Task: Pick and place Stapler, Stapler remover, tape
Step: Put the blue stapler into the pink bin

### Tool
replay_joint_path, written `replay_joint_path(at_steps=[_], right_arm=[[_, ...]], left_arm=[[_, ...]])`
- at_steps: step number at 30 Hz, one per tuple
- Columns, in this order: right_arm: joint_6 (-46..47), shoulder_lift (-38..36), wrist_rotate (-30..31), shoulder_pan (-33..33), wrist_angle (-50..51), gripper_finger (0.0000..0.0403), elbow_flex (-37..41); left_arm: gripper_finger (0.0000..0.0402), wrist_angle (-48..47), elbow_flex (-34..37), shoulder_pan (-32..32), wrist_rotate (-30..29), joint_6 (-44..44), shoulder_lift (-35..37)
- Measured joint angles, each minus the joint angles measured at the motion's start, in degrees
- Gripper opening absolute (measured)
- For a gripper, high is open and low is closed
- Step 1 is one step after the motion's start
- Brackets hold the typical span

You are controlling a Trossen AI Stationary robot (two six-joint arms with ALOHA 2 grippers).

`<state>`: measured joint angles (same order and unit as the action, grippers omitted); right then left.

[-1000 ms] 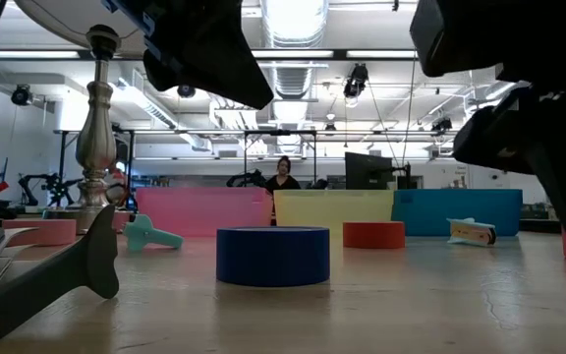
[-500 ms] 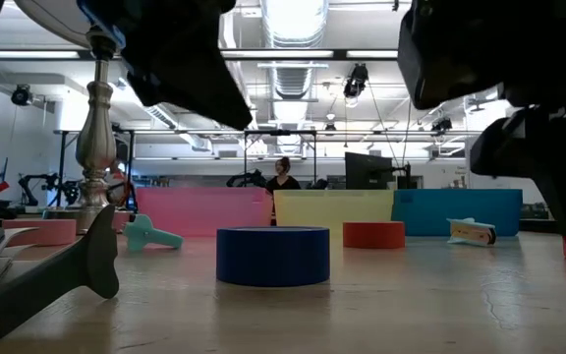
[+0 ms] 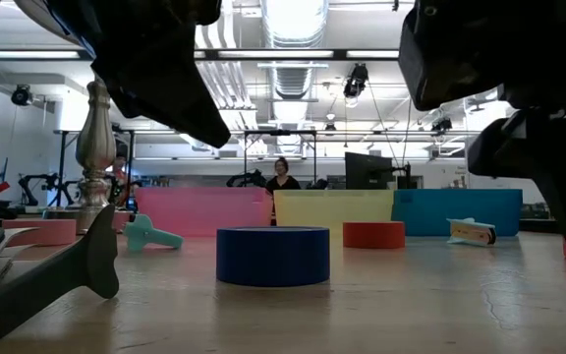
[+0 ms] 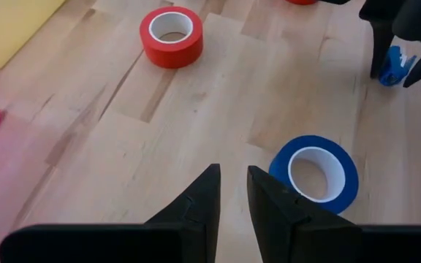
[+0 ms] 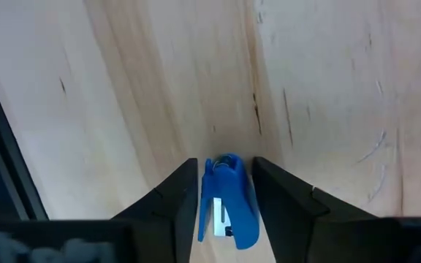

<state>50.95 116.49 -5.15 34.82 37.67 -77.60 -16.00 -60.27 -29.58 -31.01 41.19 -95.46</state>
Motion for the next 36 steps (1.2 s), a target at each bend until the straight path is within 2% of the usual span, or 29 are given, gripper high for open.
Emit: replay_joint_path(at_steps=[12,21,28,33,36], right_arm=[[-2.83,-0.14,-0.9,0.62,2.17,0.007,0.07],[-7.08,-0.66,0.71,0.54,2.63,0.0068,-0.22],[-16.79,-0.76,10.63,-0.78,2.36,0.0068,-2.49],[-26.76,-1.68,25.4,-3.69,1.99,0.0068,-5.44],[-32.44,-2.97,37.05,-6.64,1.14,0.0068,-6.4]], left_arm=[[0.0072,1.56,0.54,0.0,-0.04,0.0,0.0],[0.0071,1.87,0.32,-0.99,-0.15,-2.12,0.0],[0.0073,1.99,-1.84,-4.13,-0.15,-8.25,1.3],[0.0073,1.48,-1.73,-5.97,-2.42,-9.39,3.25],[0.0073,0.79,-1.54,-7.17,-4.67,-10.09,3.58]])
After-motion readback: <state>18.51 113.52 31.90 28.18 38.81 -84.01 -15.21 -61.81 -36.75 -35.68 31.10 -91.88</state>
